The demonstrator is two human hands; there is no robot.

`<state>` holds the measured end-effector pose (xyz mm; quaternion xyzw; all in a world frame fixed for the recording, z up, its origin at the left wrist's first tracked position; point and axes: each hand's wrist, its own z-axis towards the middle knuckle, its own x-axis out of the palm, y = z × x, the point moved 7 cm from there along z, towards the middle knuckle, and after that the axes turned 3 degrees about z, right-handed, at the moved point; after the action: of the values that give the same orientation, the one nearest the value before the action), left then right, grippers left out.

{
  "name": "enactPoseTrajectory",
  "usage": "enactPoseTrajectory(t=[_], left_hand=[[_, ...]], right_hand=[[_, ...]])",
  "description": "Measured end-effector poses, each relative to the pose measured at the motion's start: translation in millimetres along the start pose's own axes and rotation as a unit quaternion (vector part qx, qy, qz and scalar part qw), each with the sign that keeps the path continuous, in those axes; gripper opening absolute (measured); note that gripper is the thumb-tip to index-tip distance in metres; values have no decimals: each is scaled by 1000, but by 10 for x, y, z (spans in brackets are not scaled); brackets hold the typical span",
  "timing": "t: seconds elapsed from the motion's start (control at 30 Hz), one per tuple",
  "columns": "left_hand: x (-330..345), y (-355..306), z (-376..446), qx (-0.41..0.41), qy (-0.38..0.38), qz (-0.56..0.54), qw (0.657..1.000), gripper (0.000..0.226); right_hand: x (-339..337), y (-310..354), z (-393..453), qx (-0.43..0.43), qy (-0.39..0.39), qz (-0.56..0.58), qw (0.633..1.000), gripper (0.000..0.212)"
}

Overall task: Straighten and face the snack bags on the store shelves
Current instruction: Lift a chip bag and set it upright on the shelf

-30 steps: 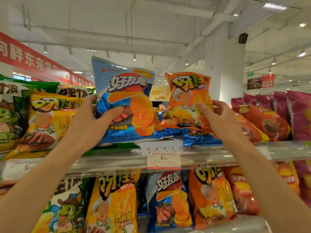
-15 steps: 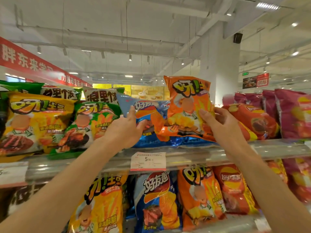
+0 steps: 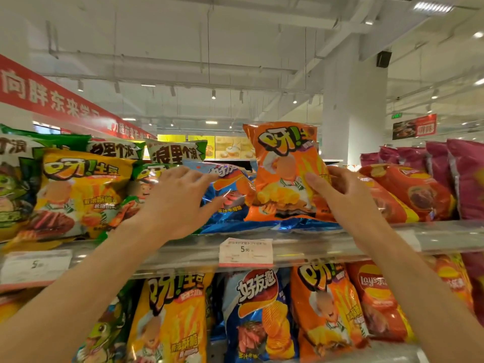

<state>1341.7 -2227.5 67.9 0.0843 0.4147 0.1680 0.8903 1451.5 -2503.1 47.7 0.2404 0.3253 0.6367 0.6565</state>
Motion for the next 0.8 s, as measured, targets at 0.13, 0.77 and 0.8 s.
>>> enactPoseTrajectory(t=[0.13, 0.77, 0.8], left_hand=[[258, -202, 163, 49, 52, -7, 997, 76], [323, 523, -495, -143, -97, -152, 973, 53], [326, 515, -483, -140, -99, -157, 973, 53]], right_hand=[[62, 44, -54, 4, 4, 6, 1000, 74], [414, 162, -308, -18, 31, 1, 999, 68], [457, 163, -331, -20, 31, 0, 999, 65]])
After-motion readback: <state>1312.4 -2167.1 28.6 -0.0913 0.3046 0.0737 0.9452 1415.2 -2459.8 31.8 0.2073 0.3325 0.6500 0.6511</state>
